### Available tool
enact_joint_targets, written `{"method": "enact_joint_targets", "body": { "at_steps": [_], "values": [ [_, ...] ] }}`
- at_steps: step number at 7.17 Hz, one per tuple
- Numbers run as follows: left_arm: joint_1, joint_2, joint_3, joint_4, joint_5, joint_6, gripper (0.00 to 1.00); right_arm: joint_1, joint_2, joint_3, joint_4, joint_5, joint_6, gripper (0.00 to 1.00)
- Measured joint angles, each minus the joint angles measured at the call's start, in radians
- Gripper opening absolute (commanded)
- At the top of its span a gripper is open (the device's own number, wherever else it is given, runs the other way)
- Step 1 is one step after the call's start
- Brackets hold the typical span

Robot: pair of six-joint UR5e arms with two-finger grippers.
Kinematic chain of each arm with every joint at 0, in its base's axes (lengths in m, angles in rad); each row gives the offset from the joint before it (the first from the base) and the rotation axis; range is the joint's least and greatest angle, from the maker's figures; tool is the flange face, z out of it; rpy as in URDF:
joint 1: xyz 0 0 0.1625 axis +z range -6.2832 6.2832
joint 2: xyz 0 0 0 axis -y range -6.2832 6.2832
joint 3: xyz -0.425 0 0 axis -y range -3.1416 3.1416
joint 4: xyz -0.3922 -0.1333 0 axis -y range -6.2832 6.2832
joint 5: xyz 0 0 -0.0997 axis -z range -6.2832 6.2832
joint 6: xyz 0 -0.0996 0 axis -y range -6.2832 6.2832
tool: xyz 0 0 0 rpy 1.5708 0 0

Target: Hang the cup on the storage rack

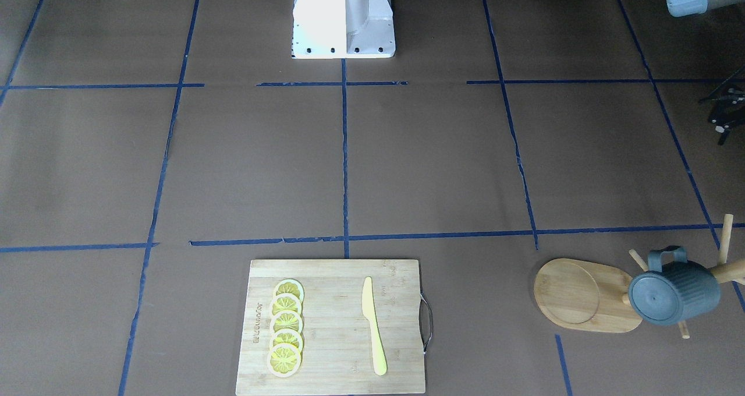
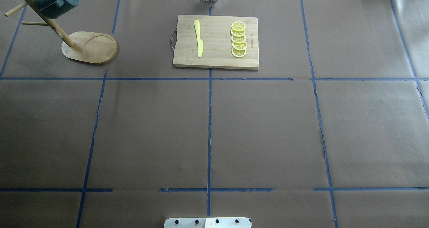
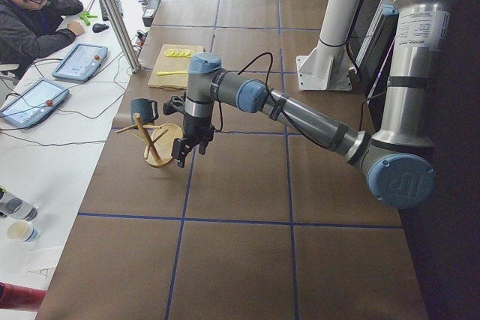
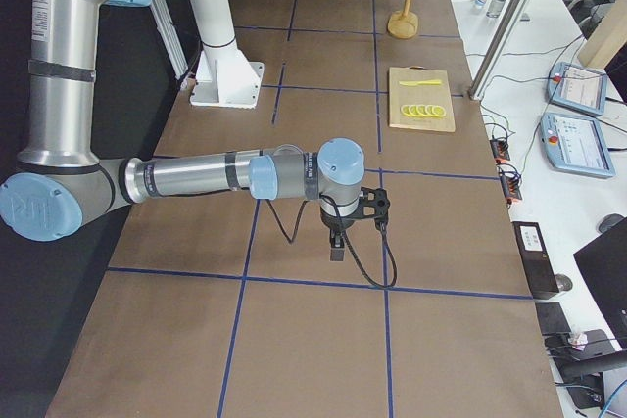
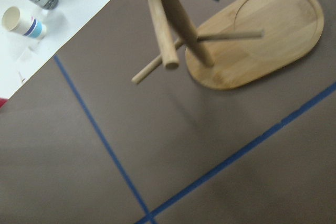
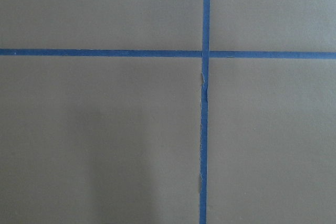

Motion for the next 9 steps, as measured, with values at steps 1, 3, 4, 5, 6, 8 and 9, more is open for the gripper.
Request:
{"method": "enact_joint_targets", "body": {
  "at_steps": [1,3,4,5,6,8,9],
  "values": [
    [-0.097,0.016,0.080,0.009,-0.140,0.002,1.00,0.000,0.000,0.000,0.000,0.000,0.000,1.00],
    [-0.235,0.053,0.290,-0.083,-0.275,0.005,1.00,0.000,-0.001,0.000,0.000,0.000,0.000,1.00],
    [-0.255,0.080,0.332,-0.134,-0.291,-0.004,1.00,0.000,-0.001,0.001,-0.001,0.001,0.001,1.00],
    [-0.262,0.095,0.340,-0.155,-0.297,-0.033,1.00,0.000,-0.001,0.002,0.000,0.001,0.000,1.00],
    [-0.263,0.100,0.334,-0.161,-0.299,-0.073,1.00,0.000,-0.001,0.003,0.001,-0.003,-0.001,1.00],
    [-0.256,0.101,0.326,-0.158,-0.300,-0.112,1.00,-0.001,-0.001,0.003,0.000,-0.006,0.003,1.00],
    [-0.250,0.107,0.327,-0.160,-0.307,-0.113,1.00,-0.003,-0.001,0.003,0.000,-0.004,0.008,1.00]
  ]
}}
